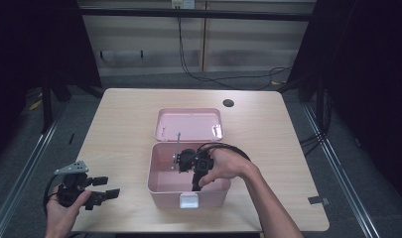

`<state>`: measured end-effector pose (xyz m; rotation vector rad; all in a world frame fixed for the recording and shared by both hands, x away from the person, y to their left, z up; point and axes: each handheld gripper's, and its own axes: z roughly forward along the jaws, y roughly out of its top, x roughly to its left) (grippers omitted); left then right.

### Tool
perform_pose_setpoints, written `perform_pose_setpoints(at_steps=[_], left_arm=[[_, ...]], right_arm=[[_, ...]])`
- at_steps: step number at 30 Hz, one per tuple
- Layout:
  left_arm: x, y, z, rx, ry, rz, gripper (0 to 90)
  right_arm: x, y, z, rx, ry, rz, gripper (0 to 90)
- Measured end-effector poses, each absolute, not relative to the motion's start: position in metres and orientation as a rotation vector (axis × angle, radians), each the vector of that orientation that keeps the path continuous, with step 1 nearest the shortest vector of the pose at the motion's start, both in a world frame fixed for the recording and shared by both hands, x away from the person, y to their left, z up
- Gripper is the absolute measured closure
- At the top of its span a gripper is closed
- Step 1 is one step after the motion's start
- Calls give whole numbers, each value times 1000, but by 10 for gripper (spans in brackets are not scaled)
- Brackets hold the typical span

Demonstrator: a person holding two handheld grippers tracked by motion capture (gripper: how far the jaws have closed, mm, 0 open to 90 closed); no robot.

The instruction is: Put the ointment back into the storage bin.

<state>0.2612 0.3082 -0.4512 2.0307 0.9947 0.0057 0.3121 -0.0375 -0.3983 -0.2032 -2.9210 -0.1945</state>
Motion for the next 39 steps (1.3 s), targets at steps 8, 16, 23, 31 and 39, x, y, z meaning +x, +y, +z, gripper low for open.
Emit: perform_pose_setpoints(at_steps=[8, 16, 23, 31, 39], left_arm=[[261, 308, -451, 2030, 994, 6, 224], [261, 308, -451, 2032, 995, 7, 223], [261, 308, -451, 2033, 995, 6, 223], [262, 308, -452, 2034, 996, 2, 223], [262, 308, -451, 2028, 996, 3, 223]], right_arm=[[309, -44, -386, -217, -2949, -228, 652], [307, -54, -374, -267, -2970, -263, 654], [307, -61, -361, -291, -2984, -327, 649], [306, -75, -347, -320, -2996, -417, 639], [301, -90, -328, -353, -3025, -496, 636]])
